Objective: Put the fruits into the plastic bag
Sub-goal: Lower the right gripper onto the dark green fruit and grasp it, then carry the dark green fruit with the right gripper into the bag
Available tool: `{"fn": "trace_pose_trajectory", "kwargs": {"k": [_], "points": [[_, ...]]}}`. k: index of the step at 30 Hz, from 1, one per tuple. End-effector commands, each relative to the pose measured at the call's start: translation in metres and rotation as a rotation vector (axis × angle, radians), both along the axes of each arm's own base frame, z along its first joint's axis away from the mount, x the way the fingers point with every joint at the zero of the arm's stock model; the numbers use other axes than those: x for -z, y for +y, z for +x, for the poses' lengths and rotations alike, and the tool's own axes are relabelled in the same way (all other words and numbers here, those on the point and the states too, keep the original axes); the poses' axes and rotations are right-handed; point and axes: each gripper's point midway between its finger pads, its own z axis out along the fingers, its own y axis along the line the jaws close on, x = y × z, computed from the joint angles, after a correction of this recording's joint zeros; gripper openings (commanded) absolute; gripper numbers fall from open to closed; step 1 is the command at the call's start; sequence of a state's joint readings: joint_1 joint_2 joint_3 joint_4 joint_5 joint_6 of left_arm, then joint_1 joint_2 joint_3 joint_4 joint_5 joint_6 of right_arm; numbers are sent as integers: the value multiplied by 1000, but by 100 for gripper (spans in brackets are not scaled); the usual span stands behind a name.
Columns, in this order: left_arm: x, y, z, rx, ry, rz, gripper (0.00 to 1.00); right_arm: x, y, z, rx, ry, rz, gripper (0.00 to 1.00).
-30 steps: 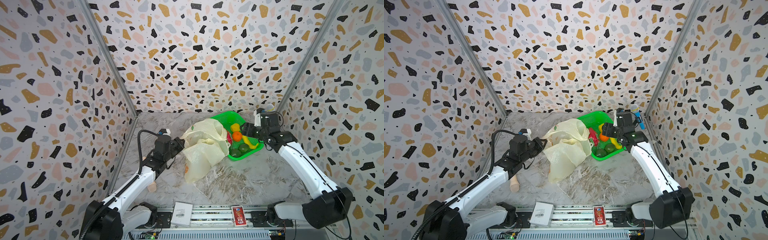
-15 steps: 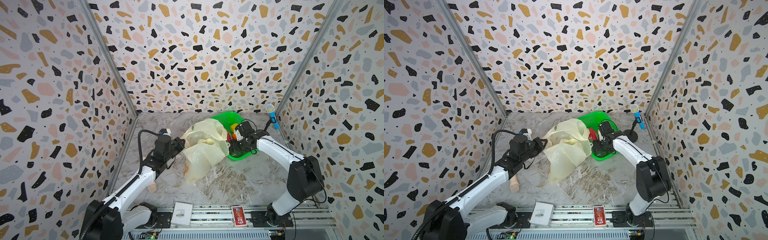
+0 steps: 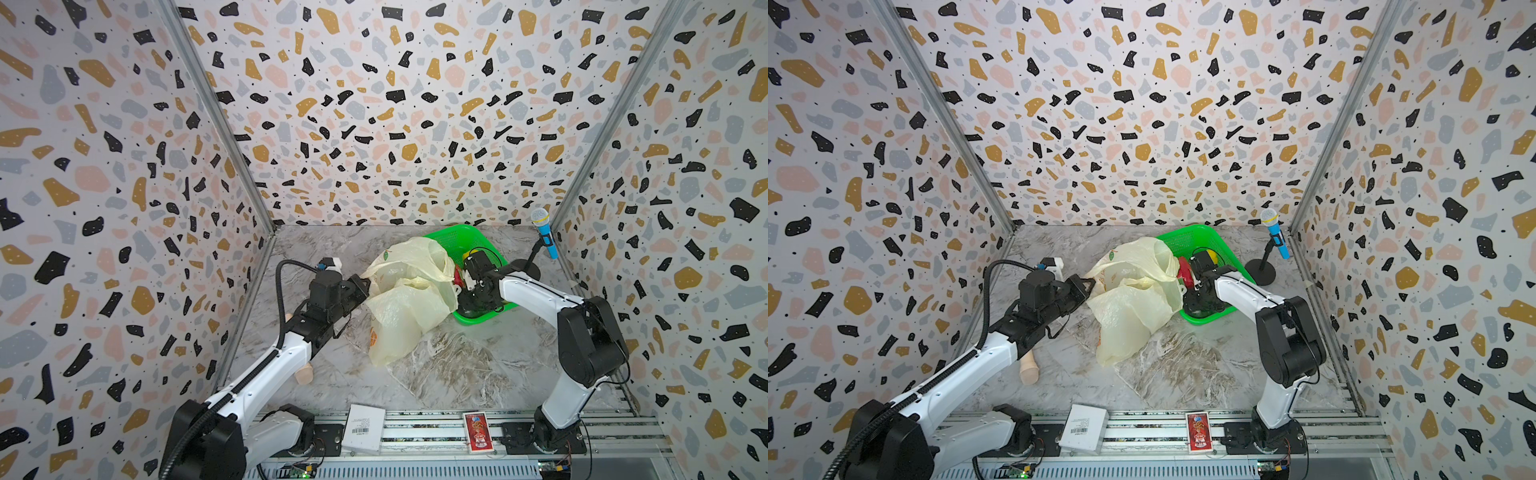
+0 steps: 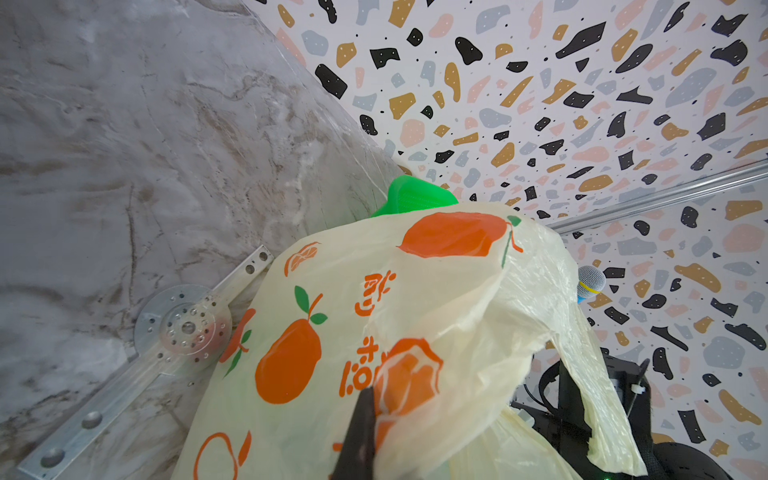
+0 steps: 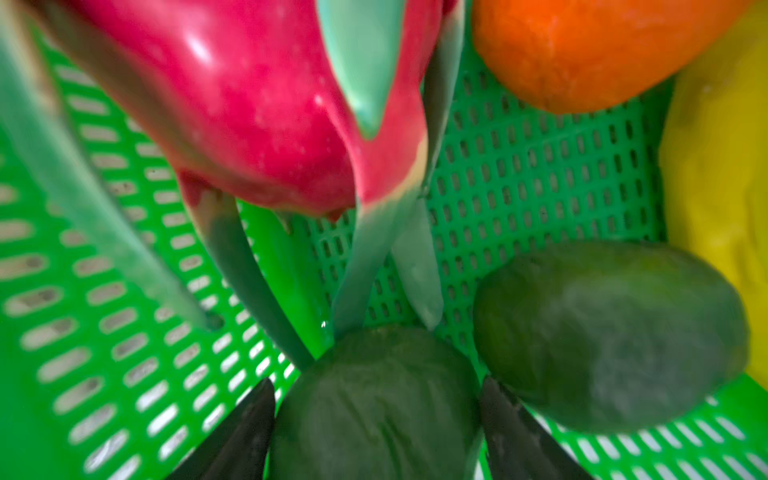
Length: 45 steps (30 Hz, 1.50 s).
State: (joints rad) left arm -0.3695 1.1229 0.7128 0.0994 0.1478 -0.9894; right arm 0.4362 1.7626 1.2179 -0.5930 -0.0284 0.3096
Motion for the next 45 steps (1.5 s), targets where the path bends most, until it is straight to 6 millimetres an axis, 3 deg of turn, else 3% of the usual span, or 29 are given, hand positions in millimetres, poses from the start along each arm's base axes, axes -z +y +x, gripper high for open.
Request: {"fn": "trace_pose_trajectory", "kwargs": {"k": [1,4,7,14,17,19,23,25,27,31,36,41,45], "points": [[-14,0,4,1,-52,-22,0,21,-5,-20,-11,87,-43,64],[-14,0,4,3,-50,-17,0,6,0,-11,6,47,5,41],[-14,0,4,2,-51,-13,0,-22,4,-2,27,-5,73,32],[-14,-2,5,10,-51,-14,0,-112,-6,15,75,-200,166,32],[-16,-3,5,17,-56,-13,0,-164,-13,24,97,-345,177,33],[-17,-3,5,21,-59,-12,0,-213,-9,26,92,-482,229,34],[-20,-5,4,30,-65,-14,0,-304,29,12,-13,-718,384,34],[-22,-5,4,34,-69,-15,0,-332,60,-2,-102,-762,474,33],[-23,-6,4,37,-73,-15,0,-345,96,-17,-198,-757,570,33],[-25,-6,4,38,-77,-25,0,-343,159,-37,-350,-715,714,35],[-26,-6,2,35,-74,-42,0,-316,207,-37,-429,-637,745,34],[-34,-3,1,17,-94,-55,0,-270,225,-42,-453,-543,652,34],[-40,-1,2,8,-108,-45,0,-225,232,-60,-495,-430,578,35]]}}
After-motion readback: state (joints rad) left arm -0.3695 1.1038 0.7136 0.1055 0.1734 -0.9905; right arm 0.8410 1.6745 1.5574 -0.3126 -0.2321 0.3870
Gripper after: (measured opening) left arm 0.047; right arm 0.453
